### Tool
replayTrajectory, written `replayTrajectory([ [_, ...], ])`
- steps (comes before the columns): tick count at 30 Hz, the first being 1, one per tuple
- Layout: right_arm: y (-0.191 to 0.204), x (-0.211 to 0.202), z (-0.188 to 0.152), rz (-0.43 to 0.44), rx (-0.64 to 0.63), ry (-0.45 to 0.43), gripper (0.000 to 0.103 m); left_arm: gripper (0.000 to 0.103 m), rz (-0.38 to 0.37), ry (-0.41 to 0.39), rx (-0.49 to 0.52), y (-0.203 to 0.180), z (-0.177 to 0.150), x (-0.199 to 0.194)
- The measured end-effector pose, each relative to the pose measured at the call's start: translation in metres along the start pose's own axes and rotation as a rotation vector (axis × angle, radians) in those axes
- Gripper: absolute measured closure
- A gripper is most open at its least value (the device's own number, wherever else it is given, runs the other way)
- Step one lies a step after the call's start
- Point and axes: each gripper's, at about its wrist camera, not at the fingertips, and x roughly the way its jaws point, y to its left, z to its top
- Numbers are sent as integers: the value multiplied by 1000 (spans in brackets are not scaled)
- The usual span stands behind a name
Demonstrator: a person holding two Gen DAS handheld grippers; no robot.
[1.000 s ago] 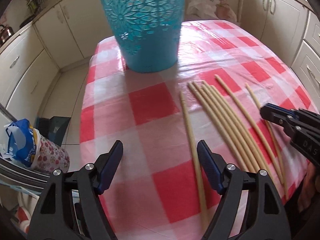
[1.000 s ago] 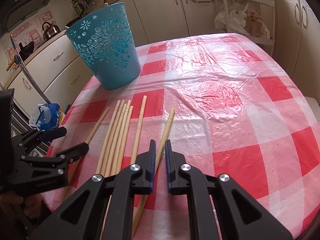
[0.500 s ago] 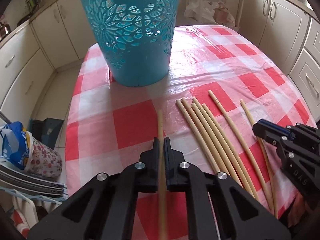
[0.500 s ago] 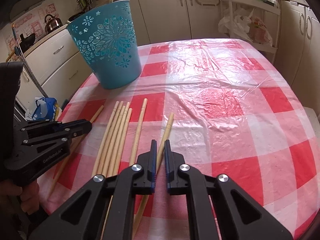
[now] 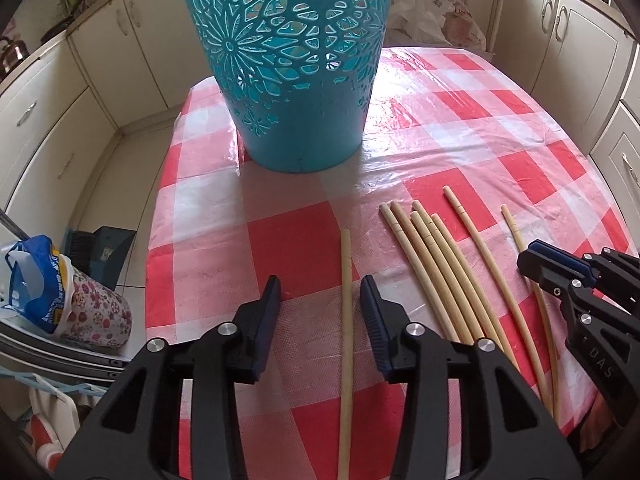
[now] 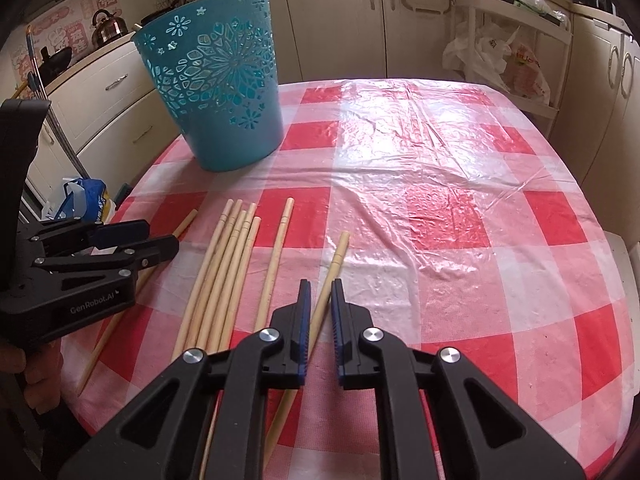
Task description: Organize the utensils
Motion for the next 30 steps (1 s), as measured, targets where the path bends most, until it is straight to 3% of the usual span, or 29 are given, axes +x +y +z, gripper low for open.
replayTrajectory([
  [14, 8, 1, 2, -18, -55, 28, 94, 60, 3, -15, 9, -2, -1, 0],
  [16, 9, 2, 2, -20, -66, 25, 94, 69, -17, -20, 23, -4, -1, -1],
  [17, 9, 1, 2, -10, -65, 25, 94, 87, -29, -20, 29, -5, -1, -2],
  [18, 9, 0, 1, -3, -64, 24, 95, 98, -27, -18, 40, -8, -2, -3],
  [30, 11, 0, 1, -15, -78, 44, 96, 95, -12, -4, 47, -13, -4, -6],
])
